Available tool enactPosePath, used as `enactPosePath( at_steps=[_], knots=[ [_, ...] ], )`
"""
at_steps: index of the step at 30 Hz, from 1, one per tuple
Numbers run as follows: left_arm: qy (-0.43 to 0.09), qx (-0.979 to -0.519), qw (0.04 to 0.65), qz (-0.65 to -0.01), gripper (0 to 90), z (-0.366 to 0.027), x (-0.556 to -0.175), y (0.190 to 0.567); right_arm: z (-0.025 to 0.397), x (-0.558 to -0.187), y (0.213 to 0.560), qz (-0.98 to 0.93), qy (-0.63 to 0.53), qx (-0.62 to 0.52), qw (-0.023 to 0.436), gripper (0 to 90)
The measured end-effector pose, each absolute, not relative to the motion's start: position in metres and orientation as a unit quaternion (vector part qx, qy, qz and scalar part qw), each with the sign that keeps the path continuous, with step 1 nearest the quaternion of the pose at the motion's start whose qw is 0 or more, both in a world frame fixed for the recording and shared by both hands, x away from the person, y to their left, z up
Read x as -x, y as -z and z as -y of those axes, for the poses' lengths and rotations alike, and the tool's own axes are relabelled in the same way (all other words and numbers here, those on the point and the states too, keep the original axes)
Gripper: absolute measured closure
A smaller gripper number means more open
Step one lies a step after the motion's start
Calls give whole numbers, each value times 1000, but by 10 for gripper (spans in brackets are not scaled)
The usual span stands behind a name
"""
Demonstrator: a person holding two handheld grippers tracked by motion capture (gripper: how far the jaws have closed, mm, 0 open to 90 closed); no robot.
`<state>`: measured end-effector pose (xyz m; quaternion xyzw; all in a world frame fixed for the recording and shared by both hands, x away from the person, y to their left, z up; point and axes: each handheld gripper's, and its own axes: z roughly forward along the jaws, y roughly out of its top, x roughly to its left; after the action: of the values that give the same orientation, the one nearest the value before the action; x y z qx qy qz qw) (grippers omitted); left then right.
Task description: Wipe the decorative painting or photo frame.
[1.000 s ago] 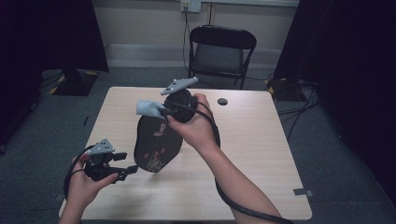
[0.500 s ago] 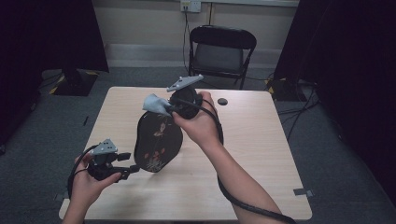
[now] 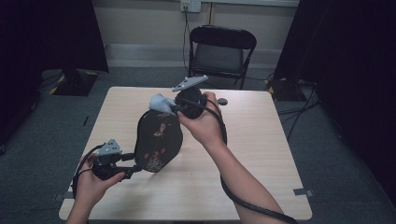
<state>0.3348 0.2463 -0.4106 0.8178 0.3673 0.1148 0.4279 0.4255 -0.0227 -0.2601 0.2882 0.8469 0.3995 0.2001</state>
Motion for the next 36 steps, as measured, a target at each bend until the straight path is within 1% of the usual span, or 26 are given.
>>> enactPosePath(
  at_steps=[2,6,10,17,18,19,24,28,36],
  knots=[
    [-119,-821,424,-364,464,-245,-335,411,23,-426,260,-846,-400,-288,202,789],
    [-122,-825,422,-356,535,-245,-335,410,24,-427,261,-846,-398,-291,205,790],
    [-126,-826,419,-356,567,-244,-336,412,25,-428,262,-845,-396,-295,206,789],
    [-129,-826,420,-354,660,-243,-336,410,26,-430,262,-844,-393,-298,210,789],
    [-130,-826,419,-354,660,-242,-336,410,26,-430,262,-844,-393,-298,210,789],
    [-134,-829,417,-349,686,-242,-337,410,27,-431,262,-844,-390,-301,211,789],
    [-129,-829,417,-351,760,-243,-337,409,27,-432,263,-843,-390,-303,212,789],
    [-113,-825,420,-360,775,-244,-337,410,28,-434,264,-842,-388,-308,212,790],
    [-108,-826,418,-362,781,-245,-338,410,34,-440,272,-841,-379,-323,211,790]
  ],
)
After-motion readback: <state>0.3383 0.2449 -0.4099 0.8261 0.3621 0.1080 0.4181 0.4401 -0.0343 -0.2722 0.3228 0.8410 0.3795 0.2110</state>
